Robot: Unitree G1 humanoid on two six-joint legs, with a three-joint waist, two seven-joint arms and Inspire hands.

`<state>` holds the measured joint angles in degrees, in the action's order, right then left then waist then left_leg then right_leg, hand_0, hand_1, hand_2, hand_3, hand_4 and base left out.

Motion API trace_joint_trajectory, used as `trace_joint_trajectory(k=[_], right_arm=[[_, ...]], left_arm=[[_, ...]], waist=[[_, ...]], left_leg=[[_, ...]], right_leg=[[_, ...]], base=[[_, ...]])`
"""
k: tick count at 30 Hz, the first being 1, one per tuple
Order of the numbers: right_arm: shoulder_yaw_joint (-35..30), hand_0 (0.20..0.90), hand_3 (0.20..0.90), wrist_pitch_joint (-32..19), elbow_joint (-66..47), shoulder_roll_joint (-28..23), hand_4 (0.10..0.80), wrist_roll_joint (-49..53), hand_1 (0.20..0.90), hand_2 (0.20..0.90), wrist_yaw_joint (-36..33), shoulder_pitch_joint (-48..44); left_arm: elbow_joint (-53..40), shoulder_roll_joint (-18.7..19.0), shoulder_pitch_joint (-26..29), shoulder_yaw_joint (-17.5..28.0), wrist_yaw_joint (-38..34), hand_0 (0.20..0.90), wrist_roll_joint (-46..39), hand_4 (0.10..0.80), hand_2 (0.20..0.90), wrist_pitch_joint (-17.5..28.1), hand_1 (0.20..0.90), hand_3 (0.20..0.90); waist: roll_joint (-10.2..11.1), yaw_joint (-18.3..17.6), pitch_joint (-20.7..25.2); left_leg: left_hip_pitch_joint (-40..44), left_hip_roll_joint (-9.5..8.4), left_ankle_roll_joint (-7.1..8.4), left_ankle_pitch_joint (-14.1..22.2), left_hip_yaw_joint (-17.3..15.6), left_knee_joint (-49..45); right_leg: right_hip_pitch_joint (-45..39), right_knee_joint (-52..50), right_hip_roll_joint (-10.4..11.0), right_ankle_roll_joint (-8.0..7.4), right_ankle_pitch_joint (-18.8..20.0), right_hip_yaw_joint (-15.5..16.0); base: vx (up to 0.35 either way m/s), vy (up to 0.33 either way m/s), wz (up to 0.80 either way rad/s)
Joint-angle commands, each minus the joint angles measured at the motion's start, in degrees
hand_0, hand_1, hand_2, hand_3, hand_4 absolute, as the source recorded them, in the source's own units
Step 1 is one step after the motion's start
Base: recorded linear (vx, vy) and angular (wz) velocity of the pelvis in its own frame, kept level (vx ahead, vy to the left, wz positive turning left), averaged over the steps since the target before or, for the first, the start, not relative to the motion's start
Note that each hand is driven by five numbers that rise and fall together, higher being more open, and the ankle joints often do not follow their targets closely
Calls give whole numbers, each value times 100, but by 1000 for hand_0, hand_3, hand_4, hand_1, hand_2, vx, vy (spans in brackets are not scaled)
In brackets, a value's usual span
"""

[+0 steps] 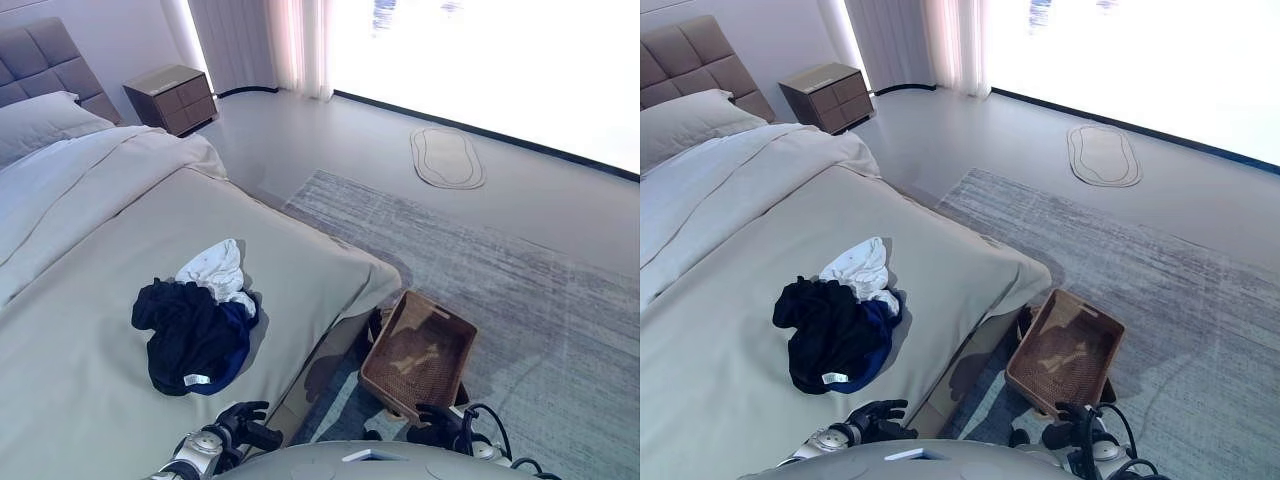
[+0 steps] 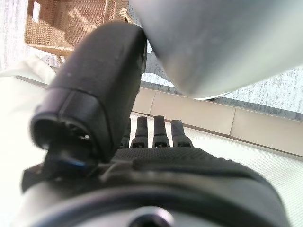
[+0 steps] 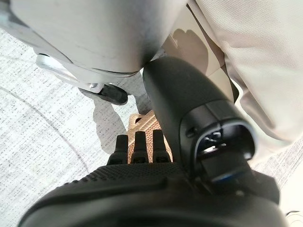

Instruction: Pick up the clothes from the bed and place them into the basket

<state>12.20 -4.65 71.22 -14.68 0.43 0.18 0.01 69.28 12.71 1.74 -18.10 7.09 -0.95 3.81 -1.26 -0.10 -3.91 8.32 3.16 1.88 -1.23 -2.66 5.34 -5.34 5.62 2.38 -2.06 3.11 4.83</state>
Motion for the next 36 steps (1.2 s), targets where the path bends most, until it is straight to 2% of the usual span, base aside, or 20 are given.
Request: trace_joint_trajectory(k=[1, 13, 17, 19, 22, 26, 27, 28, 31, 34, 36], right_arm=[[210, 900, 900, -154, 95, 151, 800, -190, 900, 900, -15, -244], [228, 900, 900, -76, 59, 179, 800, -14, 900, 900, 22, -270], [-107, 900, 900, 30, 91, 205, 800, 1220, 900, 900, -65, -275], [-187, 900, 900, 72, 83, 210, 800, 1378, 900, 900, -65, -281], [-689, 900, 900, 368, 35, 200, 800, 2842, 900, 900, 536, -344], [-1349, 900, 900, 987, -405, 314, 800, 5529, 900, 900, 1444, -374], [-1474, 900, 900, 977, -742, 437, 800, 6401, 900, 900, 1710, -373], [-1452, 900, 900, 702, -925, 488, 800, 6678, 900, 900, 1858, -372], [-1344, 900, 900, 430, -1541, 660, 800, 6262, 900, 900, 2036, -473], [-944, 900, 900, -23, -2156, 572, 800, 5278, 900, 900, 1697, -612], [-684, 900, 900, -399, -2601, 352, 800, 4356, 900, 900, 1119, -818]], left_arm=[[290, 11, 271, 26, -58, 900, 183, 800, 900, 117, 900, 900], [341, 34, 263, -6, -85, 900, 326, 800, 900, 111, 900, 900], [333, 39, 237, -7, -91, 900, 352, 800, 900, 116, 900, 900], [330, 39, 232, -10, -95, 900, 353, 800, 900, 109, 900, 900], [350, 77, 198, -10, -105, 900, 332, 800, 900, 142, 900, 900], [389, 62, 68, 7, -140, 900, 279, 800, 900, 250, 900, 900], [405, 27, -14, -5, -179, 900, 281, 800, 900, 317, 900, 900], [415, 10, -38, -19, -202, 900, 279, 800, 900, 330, 900, 900], [388, -39, -122, -138, -277, 900, 238, 800, 900, 316, 900, 900], [314, 0, -198, -231, -297, 900, 182, 800, 900, 279, 900, 900], [203, 37, -242, -279, -304, 900, 209, 800, 900, 205, 900, 900]], waist=[[258, 50, -211], [270, 84, -225], [271, 111, -192], [269, 112, -187], [279, 115, -158], [295, 142, -122], [297, 153, -109], [298, 164, -104], [290, 192, -107], [316, 236, -112], [350, 300, -139]], left_leg=[[51, -343, -242, 370, 95, -63], [47, -350, -254, 376, 137, -58], [82, -352, -247, 380, 152, -34], [88, -353, -246, 380, 153, -34], [98, -348, -236, 379, 126, -34], [147, -344, -235, 397, 95, -34], [145, -347, -242, 401, 91, -34], [142, -350, -249, 403, 91, -34], [120, -371, -269, 403, 111, -34], [84, -394, -283, 387, 133, -34], [57, -400, -286, 367, 163, -34]], right_leg=[[-207, -232, 102, -193, -278, 193], [-200, -277, 115, -195, -307, 202], [-255, -239, 120, -205, -293, 239], [-261, -237, 120, -208, -291, 239], [-271, -227, 109, -211, -275, 224], [-326, -220, 99, -206, -278, 222], [-328, -221, 101, -206, -273, 219], [-327, -224, 105, -207, -271, 224], [-313, -221, 115, -200, -261, 232], [-271, -242, 129, -194, -260, 235], [-239, -274, 142, -182, -263, 262]], base=[[0, 0, 0], [2, 0, 1], [26, 6, 1], [10, 2, 2], [34, 13, 1], [55, 15, 0], [31, 24, -1], [0, 0, 0], [-5, 50, 2], [-22, 36, 7], [-24, 25, 6]])
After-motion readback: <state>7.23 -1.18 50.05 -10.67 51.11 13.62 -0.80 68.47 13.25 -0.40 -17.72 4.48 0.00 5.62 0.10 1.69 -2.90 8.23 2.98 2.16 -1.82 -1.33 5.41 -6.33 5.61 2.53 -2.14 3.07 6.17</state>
